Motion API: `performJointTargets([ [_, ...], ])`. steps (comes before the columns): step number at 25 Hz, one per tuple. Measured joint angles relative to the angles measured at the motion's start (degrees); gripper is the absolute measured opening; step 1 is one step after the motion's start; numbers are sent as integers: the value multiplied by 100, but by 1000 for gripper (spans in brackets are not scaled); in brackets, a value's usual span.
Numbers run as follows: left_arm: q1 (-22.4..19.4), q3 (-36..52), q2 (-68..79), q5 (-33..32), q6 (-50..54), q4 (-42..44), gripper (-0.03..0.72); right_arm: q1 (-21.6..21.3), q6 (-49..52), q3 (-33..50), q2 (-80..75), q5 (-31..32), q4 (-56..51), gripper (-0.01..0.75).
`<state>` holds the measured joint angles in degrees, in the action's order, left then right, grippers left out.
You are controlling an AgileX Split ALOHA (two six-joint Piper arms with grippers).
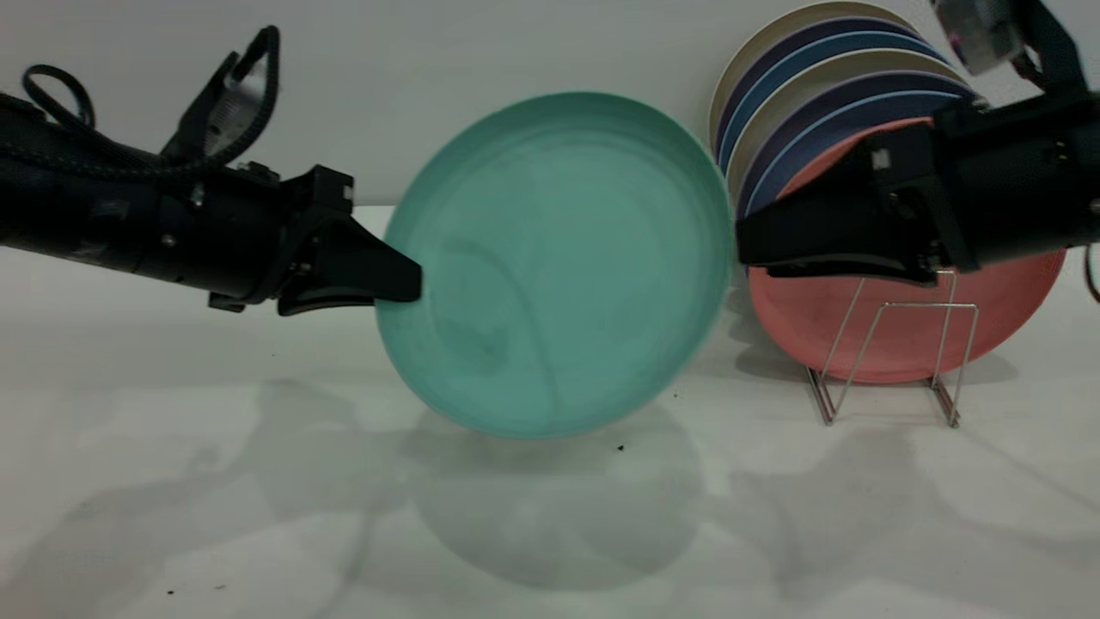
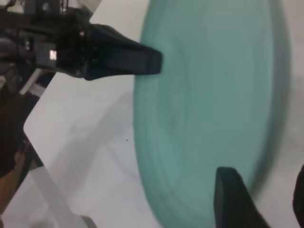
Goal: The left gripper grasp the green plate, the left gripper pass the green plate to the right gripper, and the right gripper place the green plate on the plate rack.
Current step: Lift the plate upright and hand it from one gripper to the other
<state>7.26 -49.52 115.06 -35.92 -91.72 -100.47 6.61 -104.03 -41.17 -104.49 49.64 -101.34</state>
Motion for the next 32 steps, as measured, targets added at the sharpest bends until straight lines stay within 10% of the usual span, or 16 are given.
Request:
performJointTargets([
  [13,567,0,0,-104,18,-1,16,190,23,-101,-18,-387,0,293],
  [24,599,0,-19,-83,0,3,23,194,365,-101,-58,-787,-61,105],
  [32,611,0,-31,257,302,108,284,207,292,-118,-58,-1337,-56,104],
])
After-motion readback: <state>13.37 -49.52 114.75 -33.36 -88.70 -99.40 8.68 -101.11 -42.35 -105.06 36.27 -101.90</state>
